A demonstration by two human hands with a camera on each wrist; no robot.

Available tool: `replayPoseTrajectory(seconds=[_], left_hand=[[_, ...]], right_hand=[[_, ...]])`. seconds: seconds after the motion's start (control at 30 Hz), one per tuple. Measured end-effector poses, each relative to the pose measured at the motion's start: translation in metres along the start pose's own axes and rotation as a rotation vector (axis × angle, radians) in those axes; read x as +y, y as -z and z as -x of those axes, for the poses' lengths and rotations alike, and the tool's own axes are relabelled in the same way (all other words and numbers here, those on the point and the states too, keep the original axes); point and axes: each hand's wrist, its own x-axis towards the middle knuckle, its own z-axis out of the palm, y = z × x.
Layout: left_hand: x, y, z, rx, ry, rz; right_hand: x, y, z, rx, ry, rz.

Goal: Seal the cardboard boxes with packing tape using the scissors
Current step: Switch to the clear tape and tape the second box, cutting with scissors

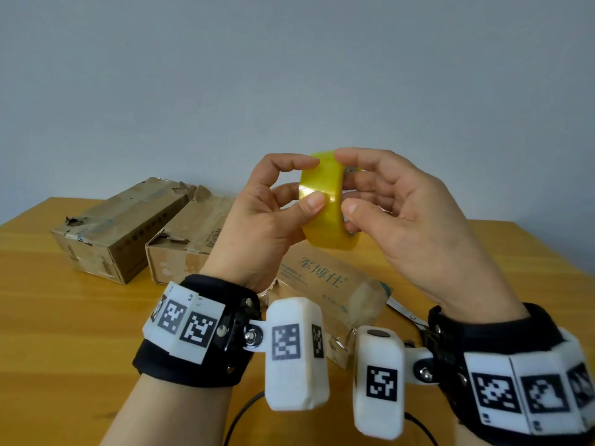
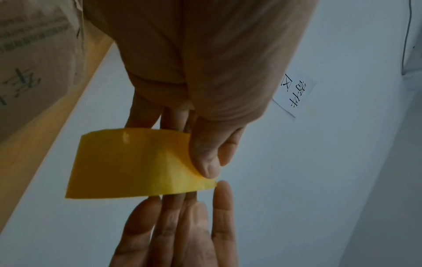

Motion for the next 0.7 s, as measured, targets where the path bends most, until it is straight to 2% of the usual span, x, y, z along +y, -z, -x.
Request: replayPoseTrajectory(seconds=[0.6, 0.7], left_hand=[[-0.0058, 0.0006, -0.0028, 0.027, -0.119, -0.104], [-0.0052, -0.001, -0.0028, 0.025, -0.143, -0.097]], right_hand=[[0.0065, -0.0012, -0.003, 0.033, 0.042, 0.051], [0.0048, -0.0018, -0.0041, 0.059, 0.047, -0.007]])
